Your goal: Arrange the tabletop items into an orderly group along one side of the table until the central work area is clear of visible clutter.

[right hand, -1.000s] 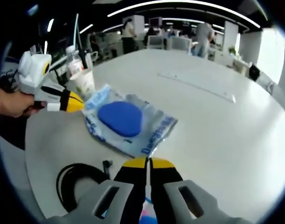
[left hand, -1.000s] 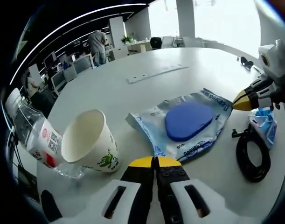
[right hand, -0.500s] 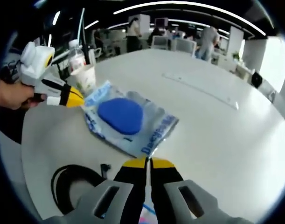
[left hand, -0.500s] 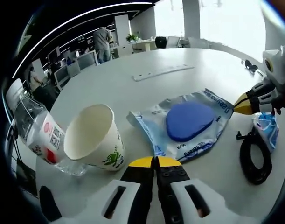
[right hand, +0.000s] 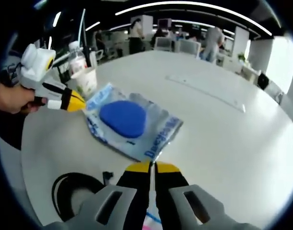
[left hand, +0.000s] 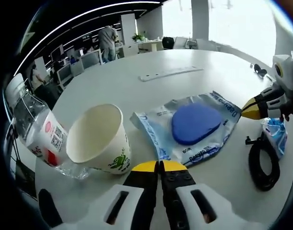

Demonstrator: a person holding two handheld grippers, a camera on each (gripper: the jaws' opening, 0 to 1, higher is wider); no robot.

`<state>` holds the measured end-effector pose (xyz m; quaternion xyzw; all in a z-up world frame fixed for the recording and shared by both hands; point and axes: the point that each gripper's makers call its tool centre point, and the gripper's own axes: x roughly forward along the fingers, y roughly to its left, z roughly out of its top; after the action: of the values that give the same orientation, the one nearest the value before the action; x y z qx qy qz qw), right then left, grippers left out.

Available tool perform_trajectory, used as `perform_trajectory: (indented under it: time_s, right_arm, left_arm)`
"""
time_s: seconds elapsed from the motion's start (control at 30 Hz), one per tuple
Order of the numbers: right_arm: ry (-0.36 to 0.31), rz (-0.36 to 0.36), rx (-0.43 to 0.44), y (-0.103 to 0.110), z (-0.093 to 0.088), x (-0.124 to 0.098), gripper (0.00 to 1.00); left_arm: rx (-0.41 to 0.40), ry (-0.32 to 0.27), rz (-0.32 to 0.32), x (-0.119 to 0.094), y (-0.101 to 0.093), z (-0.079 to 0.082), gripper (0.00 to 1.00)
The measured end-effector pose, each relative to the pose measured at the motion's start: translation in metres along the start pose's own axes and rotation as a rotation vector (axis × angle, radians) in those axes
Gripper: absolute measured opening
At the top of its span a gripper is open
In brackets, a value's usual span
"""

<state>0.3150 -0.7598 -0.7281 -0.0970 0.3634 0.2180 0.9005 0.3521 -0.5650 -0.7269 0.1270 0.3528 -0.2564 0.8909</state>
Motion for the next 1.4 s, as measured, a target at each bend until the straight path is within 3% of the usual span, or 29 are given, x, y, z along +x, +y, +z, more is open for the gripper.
perform_trajectory:
  time_s: [0.33,0.6,0.67,0.9,1.0,1.4]
  right_arm:
    - [-0.033,-0.013,0.03,-0.002,0.001,-0.005,0.06]
    - [-0.071,-0.017,0.034,-0.006,0.007,-0.012,0.09]
    - [-0.123,-0.044,0.007,-0.012,0.016,-0.016,0.15]
    - [-0.155,-0.052,0.018,-0.015,0.025,-0.022,0.27]
    - [-0.178,-0.079,0.002,-0.02,0.027,-0.025,0.39]
    - [-0.199,-0.09,0.026,-0.027,0.027,-0.041,0.51]
  left_arm:
    - [0.002,-0.021,0.011,-0.004,0.003,0.004,0.03]
    - [0.019,-0.035,0.026,-0.008,-0.001,0.007,0.1]
    - [0.024,-0.038,0.029,-0.009,-0.002,0.008,0.12]
    - [0.033,-0.048,0.033,-0.011,-0.003,0.012,0.17]
    - [0.039,-0.054,0.026,-0.014,-0.005,0.015,0.19]
    - [0.04,-0.085,0.012,-0.022,-0.015,0.026,0.35]
